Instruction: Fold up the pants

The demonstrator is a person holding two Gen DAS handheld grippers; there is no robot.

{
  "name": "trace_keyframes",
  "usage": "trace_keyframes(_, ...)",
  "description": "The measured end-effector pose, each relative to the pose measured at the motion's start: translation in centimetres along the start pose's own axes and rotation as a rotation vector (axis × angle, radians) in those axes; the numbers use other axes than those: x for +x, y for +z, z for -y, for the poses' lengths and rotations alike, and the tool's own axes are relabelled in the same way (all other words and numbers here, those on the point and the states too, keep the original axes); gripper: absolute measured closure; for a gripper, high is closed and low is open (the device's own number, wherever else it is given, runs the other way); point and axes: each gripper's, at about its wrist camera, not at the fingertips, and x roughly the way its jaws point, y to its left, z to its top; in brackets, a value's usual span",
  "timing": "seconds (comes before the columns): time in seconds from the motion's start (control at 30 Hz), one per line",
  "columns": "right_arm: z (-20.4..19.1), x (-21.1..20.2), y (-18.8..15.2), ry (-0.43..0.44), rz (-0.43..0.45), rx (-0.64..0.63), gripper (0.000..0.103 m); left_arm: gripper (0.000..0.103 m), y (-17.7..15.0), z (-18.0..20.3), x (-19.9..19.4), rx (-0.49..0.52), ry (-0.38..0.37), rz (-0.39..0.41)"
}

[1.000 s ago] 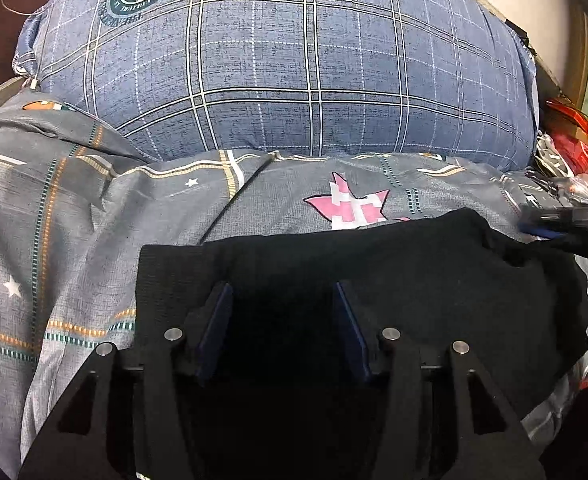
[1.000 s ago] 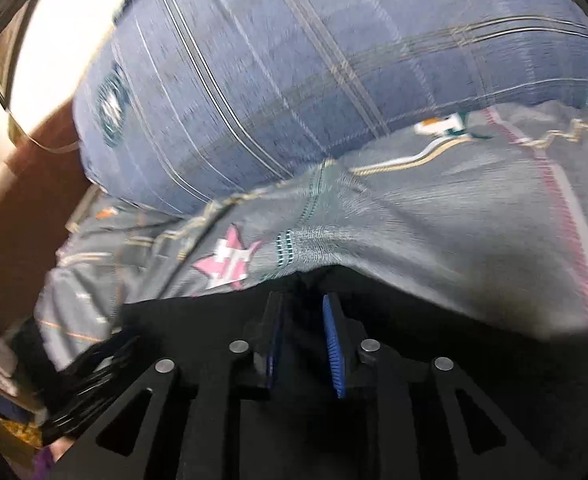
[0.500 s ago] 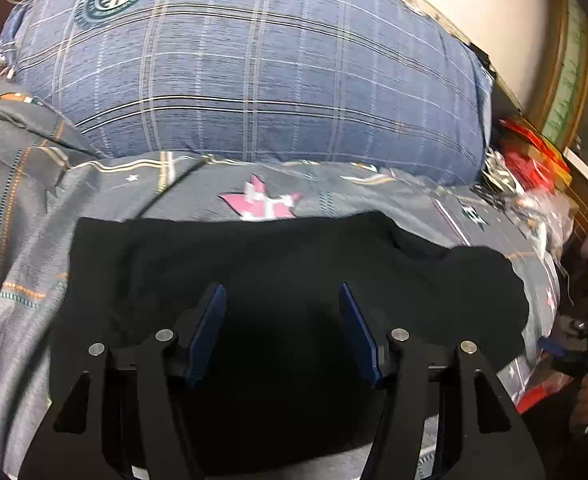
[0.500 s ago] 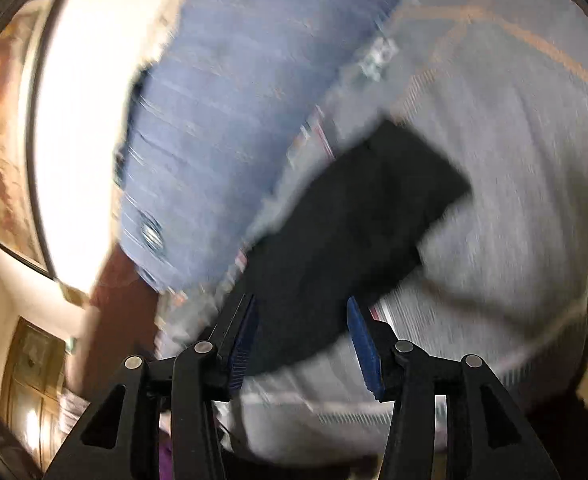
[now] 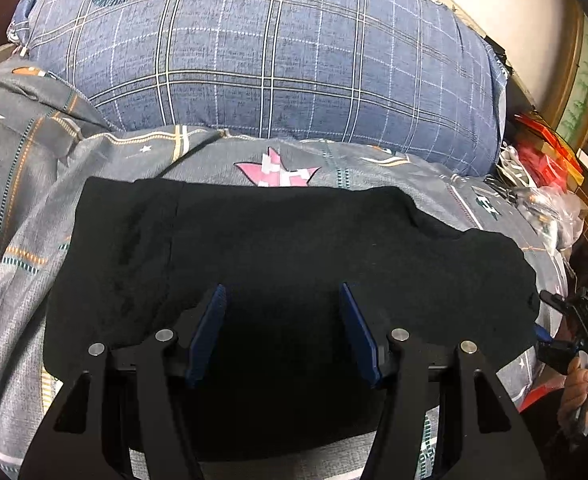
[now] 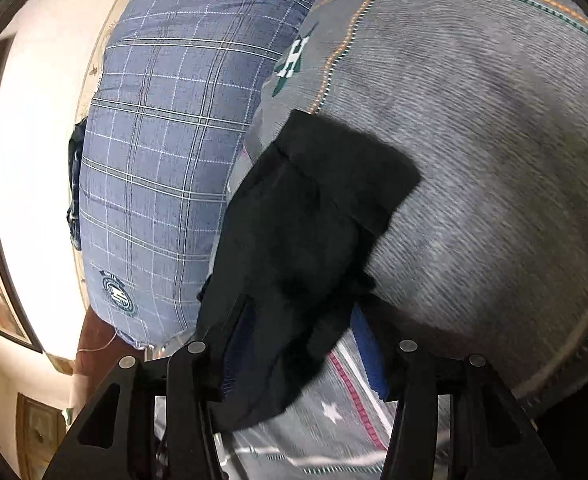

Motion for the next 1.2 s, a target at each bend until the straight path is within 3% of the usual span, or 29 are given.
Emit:
trace_keyframes(0.07, -0.1, 0.5, 0.1, 0.014, 0.022, 0.005, 0.054, 0.045, -0.1, 0.1, 0.2, 0.007, 0.007, -0.005)
trace_keyframes(0.13, 0.2, 0.2, 0.7, -0.011, 0.057, -0.004, 0.088, 0.045, -0.2, 0.1, 0.3, 0.013, 0.015, -0.008)
trace_keyframes(0.27, 1.4, -0.9, 1.4, -0.025, 0.104, 0.014, 0.096, 0.045, -0.4, -0.2, 0.9, 0.026, 0.053, -0.027)
trace_keyframes(0.37, 0.5, -2.8, 1.9, -0.073, 0.201, -0.039, 0.103, 0.045, -0.5, -0.4, 1.0, 0.038, 0.066, -0.024)
trace_keyframes(0.47, 1.2, -5.7, 3.2, -0.082, 0.326, -0.012, 0.103, 0.045, -0.7, -0.1, 1.2, 0.067, 0.09, -0.023)
trace_keyframes(0.5, 1.1, -5.9, 3.7, -0.099, 0.319, -0.02, 0.103, 0.045, -0.7, -0.1, 1.3, 0.072, 0.095, -0.022)
trace_keyframes(0.53, 1.0, -5.6, 4.0, -0.099, 0.277, -0.038, 0.097, 0.045, -0.7, 0.0, 1.3, 0.074, 0.097, -0.022)
trace_keyframes(0.63, -0.7, -3.8, 2.6, -0.077, 0.12, -0.145, 0.097, 0.045, -0.6, -0.1, 1.3, 0.073, 0.098, -0.022)
trace_keyframes(0.7, -1.6, -3.2, 1.6, -0.148, 0.093, -0.21, 0.097, 0.045, -0.6, -0.1, 1.3, 0.075, 0.096, -0.022)
trace_keyframes(0.83, -2.2, -1.6, 0.4, -0.13, -0.01, -0.224, 0.097, 0.045, -0.5, -0.3, 1.4, 0.064, 0.092, -0.026)
trace_keyframes(0.93, -2.7, -0.1, 0.0, -0.192, -0.04, -0.238, 0.096, 0.045, -0.4, -0.3, 1.4, 0.064, 0.088, -0.028)
trace_keyframes(1.2, -2.7, 0.5, 0.3, -0.156, -0.027, -0.176, 0.088, 0.045, -0.4, -0.3, 1.4, 0.053, 0.082, -0.035)
